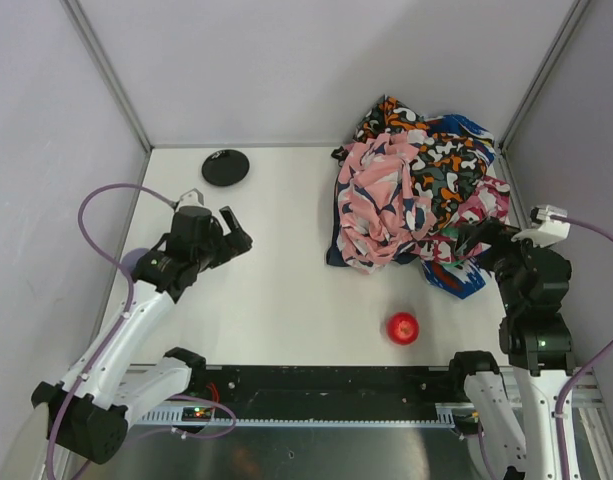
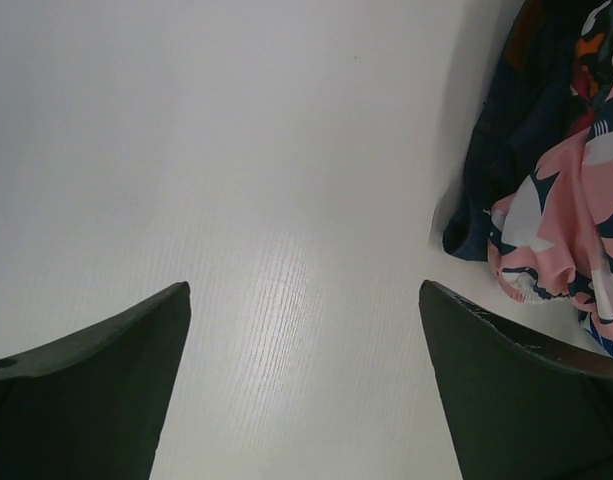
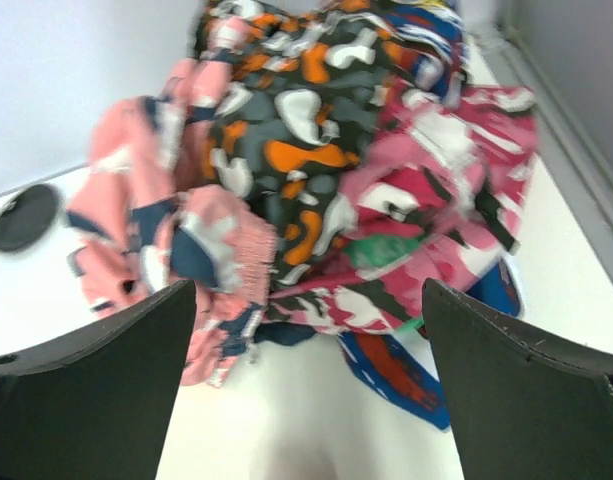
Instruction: Pick out a specific cloth from the pile
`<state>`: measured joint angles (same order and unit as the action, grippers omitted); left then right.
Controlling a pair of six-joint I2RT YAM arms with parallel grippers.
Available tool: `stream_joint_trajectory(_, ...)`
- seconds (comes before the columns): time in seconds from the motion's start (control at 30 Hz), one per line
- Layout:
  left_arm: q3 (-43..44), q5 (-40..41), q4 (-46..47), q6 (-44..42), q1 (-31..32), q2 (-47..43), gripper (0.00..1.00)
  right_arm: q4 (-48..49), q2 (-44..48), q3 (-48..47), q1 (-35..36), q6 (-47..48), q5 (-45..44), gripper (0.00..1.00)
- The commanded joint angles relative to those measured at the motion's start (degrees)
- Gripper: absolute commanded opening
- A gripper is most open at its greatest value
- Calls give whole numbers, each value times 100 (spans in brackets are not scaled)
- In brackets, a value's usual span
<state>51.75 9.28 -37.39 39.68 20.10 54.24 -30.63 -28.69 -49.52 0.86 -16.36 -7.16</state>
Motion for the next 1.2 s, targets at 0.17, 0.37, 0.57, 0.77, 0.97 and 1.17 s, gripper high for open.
stream_joint_trajectory(0.17,-296,-348,56,205,-50,119,100,1428,-335,-286,287,503,2861,99)
stream_joint_trajectory(0.37,-430,-326,57,231,-48,169,100,764,-2229,-1110,3299,1746,-790,99)
stream_joint_trajectory(0.57,-525,-244,64,292,-45,216,100,205,-4743,-1992,4056,2526,-1973,99)
stream_joint_trajectory(0.77,-581,-271,60,324,-50,214,100,-81,-6556,-2277,3875,2785,-2937,99)
stream_joint_trajectory(0.97,-559,-290,65,346,-50,276,100,-113,-7889,-2342,3460,2706,-2771,99)
stream_joint_trajectory(1.17,-382,-594,181,383,-38,558,100,457,-7874,-2622,3263,2504,-4206,47)
